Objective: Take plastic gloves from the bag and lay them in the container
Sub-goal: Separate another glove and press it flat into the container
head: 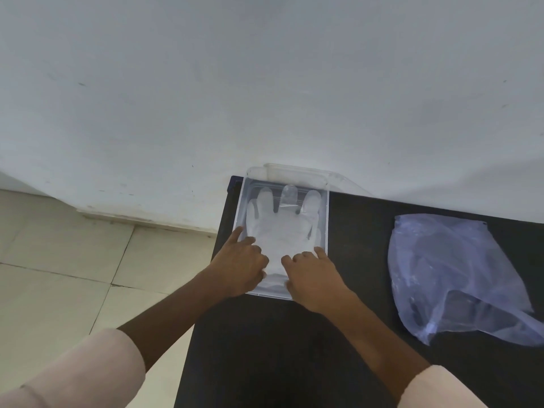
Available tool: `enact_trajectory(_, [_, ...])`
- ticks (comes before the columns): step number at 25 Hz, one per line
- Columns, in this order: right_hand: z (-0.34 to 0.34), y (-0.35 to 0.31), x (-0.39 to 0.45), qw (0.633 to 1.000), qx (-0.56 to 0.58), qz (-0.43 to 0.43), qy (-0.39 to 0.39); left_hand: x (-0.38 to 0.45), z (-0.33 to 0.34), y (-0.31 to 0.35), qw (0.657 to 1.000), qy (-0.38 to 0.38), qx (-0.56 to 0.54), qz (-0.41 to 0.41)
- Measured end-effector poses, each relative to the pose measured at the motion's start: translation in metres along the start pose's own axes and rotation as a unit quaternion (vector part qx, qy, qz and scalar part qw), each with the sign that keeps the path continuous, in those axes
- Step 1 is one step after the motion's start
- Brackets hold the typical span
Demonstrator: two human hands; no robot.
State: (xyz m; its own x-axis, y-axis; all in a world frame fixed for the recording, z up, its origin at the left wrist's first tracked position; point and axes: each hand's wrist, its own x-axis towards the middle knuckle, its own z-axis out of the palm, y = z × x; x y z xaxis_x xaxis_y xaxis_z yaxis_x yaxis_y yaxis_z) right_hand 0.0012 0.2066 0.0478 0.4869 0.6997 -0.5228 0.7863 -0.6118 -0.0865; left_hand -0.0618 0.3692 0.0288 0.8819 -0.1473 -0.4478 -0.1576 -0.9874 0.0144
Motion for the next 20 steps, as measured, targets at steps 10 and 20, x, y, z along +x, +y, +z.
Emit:
enact_trajectory(10, [-0.034, -0.007, -0.012, 0.994, 0.032, -0.031, -0.096, 0.005, -0.008, -0.004, 0.996, -0.074, 0.019, 0.035])
enact_trajectory(20, [-0.045, -0.011, -0.025, 0.991, 0.084, -0.043, -0.092, 0.013, -0.01, 0.0, 0.995, -0.069, 0.065, 0.031])
